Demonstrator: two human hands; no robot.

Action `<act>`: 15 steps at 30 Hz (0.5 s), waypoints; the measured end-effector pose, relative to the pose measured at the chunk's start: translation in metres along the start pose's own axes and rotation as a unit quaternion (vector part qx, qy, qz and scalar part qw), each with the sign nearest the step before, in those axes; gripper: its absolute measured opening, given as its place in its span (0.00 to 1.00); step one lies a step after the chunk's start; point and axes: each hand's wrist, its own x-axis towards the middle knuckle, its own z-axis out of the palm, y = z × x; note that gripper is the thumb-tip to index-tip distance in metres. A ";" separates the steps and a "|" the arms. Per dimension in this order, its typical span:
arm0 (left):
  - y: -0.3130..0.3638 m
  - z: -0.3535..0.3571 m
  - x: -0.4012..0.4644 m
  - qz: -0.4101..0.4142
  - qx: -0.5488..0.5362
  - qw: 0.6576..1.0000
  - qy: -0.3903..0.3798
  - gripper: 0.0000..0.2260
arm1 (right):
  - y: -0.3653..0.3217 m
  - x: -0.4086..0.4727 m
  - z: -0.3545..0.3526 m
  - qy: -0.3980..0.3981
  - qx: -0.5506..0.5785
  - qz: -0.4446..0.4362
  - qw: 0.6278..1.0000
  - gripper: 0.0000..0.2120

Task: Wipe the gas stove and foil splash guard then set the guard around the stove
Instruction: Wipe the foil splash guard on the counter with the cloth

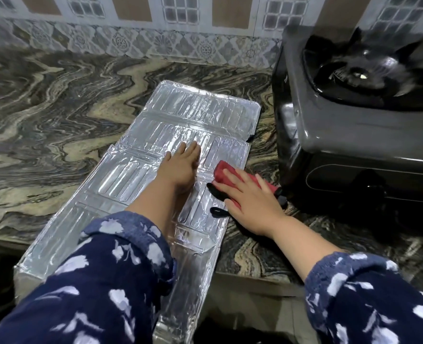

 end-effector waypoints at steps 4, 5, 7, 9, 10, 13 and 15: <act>0.002 -0.003 0.000 -0.007 0.005 1.000 -0.001 0.23 | 0.002 -0.011 -0.004 -0.001 0.045 0.007 0.999 0.22; 0.005 -0.005 -0.001 -0.010 0.014 1.000 0.008 0.22 | 0.002 -0.011 -0.008 -0.003 0.073 0.013 0.997 0.21; 0.019 -0.010 -0.006 -0.003 0.020 0.998 0.066 0.21 | 0.000 -0.011 -0.016 0.010 0.137 0.024 0.990 0.20; 0.042 -0.009 -0.017 0.016 -0.005 0.990 0.142 0.17 | -0.004 -0.012 -0.021 0.052 0.191 0.044 0.979 0.19; 0.054 -0.007 -0.024 0.023 -0.019 0.987 0.156 0.16 | -0.005 -0.013 -0.022 0.080 0.204 0.064 0.974 0.19; 0.079 0.004 -0.039 -0.012 -0.038 0.992 0.123 0.18 | -0.004 -0.019 -0.017 0.117 0.156 0.136 0.971 0.23; 0.086 0.007 -0.043 -0.039 -0.057 0.990 0.119 0.18 | -0.003 -0.024 -0.010 0.111 0.070 0.173 0.976 0.22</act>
